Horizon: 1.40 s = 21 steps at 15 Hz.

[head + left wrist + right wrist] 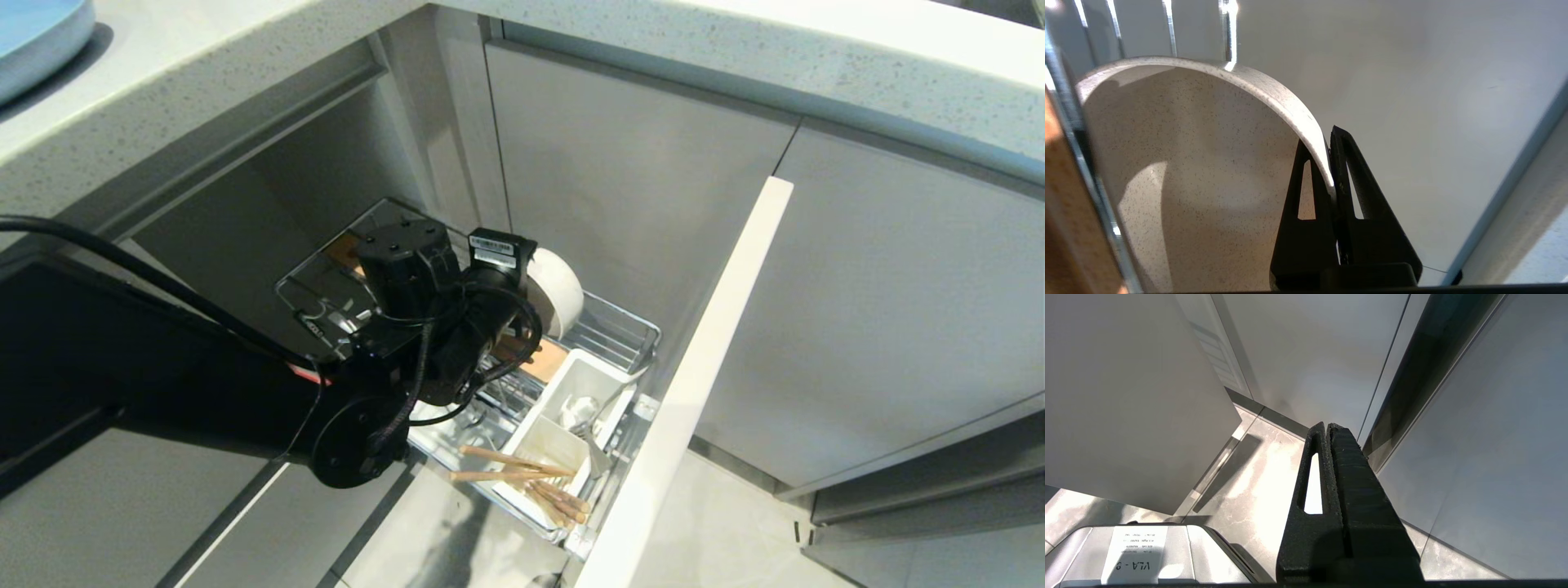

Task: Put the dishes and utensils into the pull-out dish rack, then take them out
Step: Pick up the bowl and place it in the cupboard, then pick up the plate and place it in the cupboard

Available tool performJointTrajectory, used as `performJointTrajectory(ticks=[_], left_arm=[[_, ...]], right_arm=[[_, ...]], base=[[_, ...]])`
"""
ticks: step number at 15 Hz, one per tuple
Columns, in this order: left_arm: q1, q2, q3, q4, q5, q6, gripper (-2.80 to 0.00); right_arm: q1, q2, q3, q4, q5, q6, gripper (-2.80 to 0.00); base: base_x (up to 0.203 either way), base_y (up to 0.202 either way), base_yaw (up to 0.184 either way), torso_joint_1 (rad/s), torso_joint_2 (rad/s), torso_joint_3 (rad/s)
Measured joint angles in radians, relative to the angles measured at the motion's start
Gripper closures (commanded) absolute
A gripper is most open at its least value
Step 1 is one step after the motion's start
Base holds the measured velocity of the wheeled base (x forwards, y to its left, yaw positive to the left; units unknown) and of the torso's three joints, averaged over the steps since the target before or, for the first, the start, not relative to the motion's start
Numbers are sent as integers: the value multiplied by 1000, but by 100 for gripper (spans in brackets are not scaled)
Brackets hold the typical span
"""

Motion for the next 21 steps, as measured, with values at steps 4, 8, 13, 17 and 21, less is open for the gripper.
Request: performJointTrajectory(ticks=[4, 8, 13, 17, 21], left_arm=[[1, 9, 0, 4, 0, 0, -280], [-4, 8, -3, 33, 11, 0, -280], [-19, -40, -2, 163, 21, 0, -280], [-28, -111, -3, 265, 16, 2, -280], [-33, -199, -4, 410, 10, 31, -280]], right_arm=[[0, 0, 0, 0, 0, 0, 0], [0, 0, 0, 0, 0, 0, 0], [0, 0, 0, 0, 0, 0, 0], [0, 0, 0, 0, 0, 0, 0], [0, 0, 0, 0, 0, 0, 0]], base=[[0, 0, 0, 0, 0, 0], [0, 0, 0, 0, 0, 0], [0, 0, 0, 0, 0, 0], [0, 0, 0, 0, 0, 0], [0, 0, 0, 0, 0, 0]])
